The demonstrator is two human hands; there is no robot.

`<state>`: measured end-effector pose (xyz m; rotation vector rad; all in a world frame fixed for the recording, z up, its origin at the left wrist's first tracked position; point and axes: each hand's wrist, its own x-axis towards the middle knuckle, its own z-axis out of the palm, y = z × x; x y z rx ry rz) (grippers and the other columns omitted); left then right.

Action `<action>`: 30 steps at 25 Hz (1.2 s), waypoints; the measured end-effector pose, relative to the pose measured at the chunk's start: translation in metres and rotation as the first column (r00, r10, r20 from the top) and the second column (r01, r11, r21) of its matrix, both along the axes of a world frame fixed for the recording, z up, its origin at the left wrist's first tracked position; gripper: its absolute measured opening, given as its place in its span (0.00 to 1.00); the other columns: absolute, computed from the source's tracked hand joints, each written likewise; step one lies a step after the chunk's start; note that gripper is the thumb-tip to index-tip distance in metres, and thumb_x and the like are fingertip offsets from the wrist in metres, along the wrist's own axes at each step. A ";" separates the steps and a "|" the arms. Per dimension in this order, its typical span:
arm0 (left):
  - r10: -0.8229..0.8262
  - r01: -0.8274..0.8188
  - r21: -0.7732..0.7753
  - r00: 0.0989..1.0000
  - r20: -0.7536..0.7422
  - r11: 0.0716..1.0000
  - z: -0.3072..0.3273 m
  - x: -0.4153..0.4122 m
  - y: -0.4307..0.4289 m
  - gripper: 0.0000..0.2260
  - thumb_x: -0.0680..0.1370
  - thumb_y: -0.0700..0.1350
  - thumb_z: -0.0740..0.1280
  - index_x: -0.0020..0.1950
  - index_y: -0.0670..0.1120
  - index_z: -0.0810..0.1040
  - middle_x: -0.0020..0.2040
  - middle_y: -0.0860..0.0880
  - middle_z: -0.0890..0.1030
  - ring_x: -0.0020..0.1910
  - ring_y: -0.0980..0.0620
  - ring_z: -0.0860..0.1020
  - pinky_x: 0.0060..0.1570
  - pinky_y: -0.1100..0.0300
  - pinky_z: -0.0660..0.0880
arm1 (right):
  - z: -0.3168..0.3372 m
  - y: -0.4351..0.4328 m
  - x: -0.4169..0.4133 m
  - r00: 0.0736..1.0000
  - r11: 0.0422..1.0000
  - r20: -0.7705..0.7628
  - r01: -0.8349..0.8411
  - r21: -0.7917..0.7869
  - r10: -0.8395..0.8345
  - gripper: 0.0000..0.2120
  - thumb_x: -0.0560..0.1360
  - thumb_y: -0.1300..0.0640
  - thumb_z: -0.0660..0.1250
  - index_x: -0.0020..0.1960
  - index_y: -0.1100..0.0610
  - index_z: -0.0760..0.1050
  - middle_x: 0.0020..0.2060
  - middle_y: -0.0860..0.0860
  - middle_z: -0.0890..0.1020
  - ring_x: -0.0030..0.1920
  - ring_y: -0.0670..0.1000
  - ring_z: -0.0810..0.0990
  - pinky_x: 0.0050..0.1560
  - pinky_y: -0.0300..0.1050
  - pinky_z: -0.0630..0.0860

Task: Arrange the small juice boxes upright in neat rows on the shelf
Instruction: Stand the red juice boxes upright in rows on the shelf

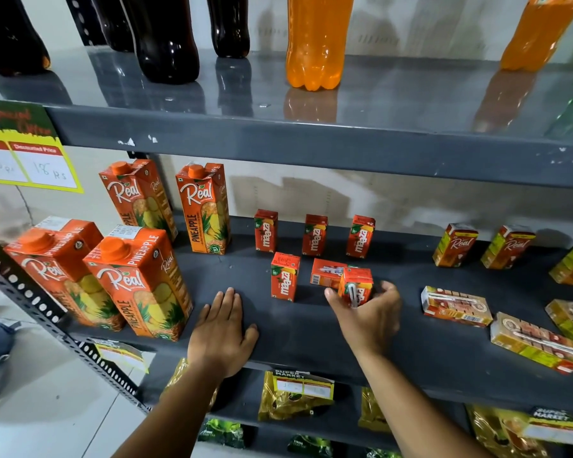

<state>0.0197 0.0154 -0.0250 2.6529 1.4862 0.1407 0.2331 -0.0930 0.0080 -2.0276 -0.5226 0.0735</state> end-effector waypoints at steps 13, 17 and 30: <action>0.008 -0.008 -0.005 1.000 0.004 1.000 -0.002 0.000 0.001 0.36 0.74 0.62 0.41 0.78 0.44 0.44 0.79 0.47 0.46 0.77 0.50 0.43 0.73 0.54 0.41 | 0.133 0.002 0.065 0.245 0.120 0.038 -0.329 -0.937 0.969 0.28 0.73 0.57 0.70 0.71 0.47 0.65 0.69 0.49 0.72 0.69 0.52 0.68 0.68 0.51 0.68; 0.003 -0.003 -0.003 1.000 0.019 1.000 0.000 0.000 0.000 0.36 0.74 0.62 0.42 0.78 0.44 0.45 0.79 0.47 0.46 0.77 0.50 0.44 0.73 0.54 0.42 | 0.132 0.000 0.074 -0.041 0.063 0.074 -0.224 -0.973 0.996 0.27 0.74 0.60 0.67 0.70 0.46 0.62 0.67 0.49 0.71 0.67 0.54 0.69 0.62 0.49 0.71; 0.005 -0.005 0.001 1.000 0.023 1.000 0.000 0.000 -0.001 0.38 0.72 0.63 0.39 0.77 0.44 0.45 0.79 0.47 0.46 0.77 0.50 0.44 0.73 0.54 0.42 | 0.107 0.095 0.021 0.528 0.102 -0.046 -0.248 -0.963 0.848 0.24 0.70 0.56 0.74 0.62 0.60 0.73 0.50 0.56 0.80 0.48 0.55 0.80 0.45 0.46 0.77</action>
